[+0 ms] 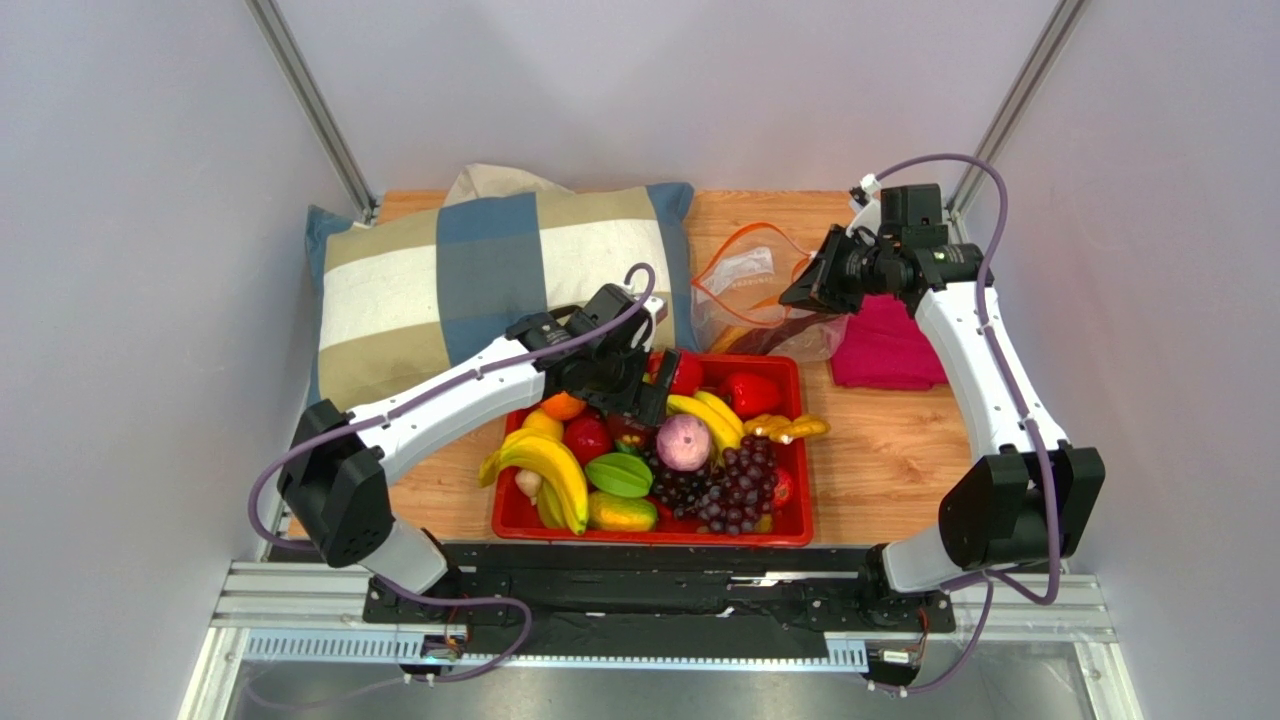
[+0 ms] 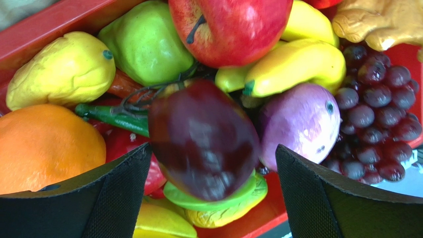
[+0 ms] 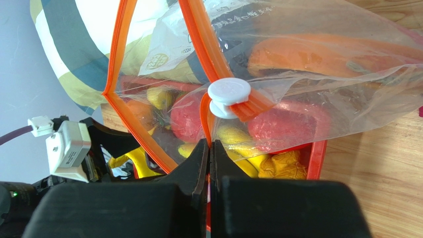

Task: Place the food in the zip-top bag and seal the zipper
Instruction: Pick up the fake fruit from the bin.

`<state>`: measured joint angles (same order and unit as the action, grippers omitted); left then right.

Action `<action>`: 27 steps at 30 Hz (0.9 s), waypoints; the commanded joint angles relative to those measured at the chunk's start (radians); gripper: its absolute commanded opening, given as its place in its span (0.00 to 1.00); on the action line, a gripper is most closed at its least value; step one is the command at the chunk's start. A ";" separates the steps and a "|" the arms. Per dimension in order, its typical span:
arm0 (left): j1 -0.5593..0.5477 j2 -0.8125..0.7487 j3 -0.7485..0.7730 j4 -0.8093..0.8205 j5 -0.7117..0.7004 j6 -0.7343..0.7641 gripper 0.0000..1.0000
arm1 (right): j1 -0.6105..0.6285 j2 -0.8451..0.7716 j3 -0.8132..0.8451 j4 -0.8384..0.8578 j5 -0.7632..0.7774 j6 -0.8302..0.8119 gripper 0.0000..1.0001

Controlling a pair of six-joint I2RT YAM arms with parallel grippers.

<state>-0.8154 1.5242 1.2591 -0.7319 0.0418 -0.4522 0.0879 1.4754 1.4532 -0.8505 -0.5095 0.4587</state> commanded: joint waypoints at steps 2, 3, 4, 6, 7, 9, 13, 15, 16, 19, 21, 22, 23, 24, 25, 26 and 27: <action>-0.002 0.042 0.017 0.051 -0.039 -0.028 0.91 | 0.006 -0.015 0.003 0.007 -0.014 -0.006 0.00; -0.002 0.053 0.019 0.052 -0.040 -0.029 0.89 | 0.007 -0.015 0.003 0.007 -0.015 -0.006 0.00; -0.002 0.057 0.016 0.054 -0.040 -0.029 0.88 | 0.007 -0.013 0.003 0.008 -0.017 -0.005 0.00; -0.002 0.068 0.014 0.057 -0.039 -0.032 0.87 | 0.006 -0.012 0.004 0.008 -0.017 -0.005 0.00; -0.002 0.070 0.013 0.052 -0.040 -0.034 0.86 | 0.007 -0.010 0.003 0.010 -0.018 -0.006 0.00; -0.002 0.076 0.013 0.039 -0.040 -0.036 0.86 | 0.007 -0.012 0.003 0.010 -0.020 -0.003 0.00; -0.002 0.054 0.022 0.016 -0.040 -0.029 0.77 | 0.007 -0.009 0.004 0.010 -0.023 -0.002 0.00; -0.002 0.015 0.031 0.008 -0.040 -0.025 0.71 | 0.007 -0.006 0.004 0.010 -0.024 -0.002 0.00; -0.002 0.001 0.054 0.000 -0.040 -0.011 0.66 | 0.007 -0.006 0.004 0.010 -0.026 -0.002 0.00; -0.002 -0.061 0.109 -0.027 -0.040 0.023 0.56 | 0.007 -0.007 0.001 0.008 -0.034 0.001 0.00; -0.002 -0.105 0.144 -0.052 -0.040 0.047 0.53 | 0.007 -0.012 -0.007 0.007 -0.037 0.006 0.00; -0.002 -0.116 0.189 -0.041 -0.040 0.076 0.51 | 0.007 -0.015 -0.013 0.007 -0.040 0.006 0.00; -0.002 -0.134 0.210 -0.018 -0.040 0.090 0.50 | 0.007 -0.020 -0.014 0.008 -0.043 0.009 0.00; -0.002 -0.136 0.232 0.014 -0.040 0.107 0.49 | 0.009 -0.021 -0.019 0.010 -0.041 0.011 0.00; -0.004 -0.134 0.285 0.084 -0.075 0.139 0.49 | 0.007 -0.023 -0.019 0.008 -0.046 0.017 0.00; -0.002 -0.116 0.311 0.124 -0.083 0.150 0.48 | 0.009 -0.023 -0.019 0.008 -0.047 0.021 0.00; -0.002 -0.101 0.339 0.164 -0.086 0.164 0.48 | 0.007 -0.024 -0.016 0.008 -0.049 0.026 0.00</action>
<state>-0.8169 1.4395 1.4647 -0.7536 -0.0006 -0.3855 0.0887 1.4754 1.4368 -0.8528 -0.5289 0.4641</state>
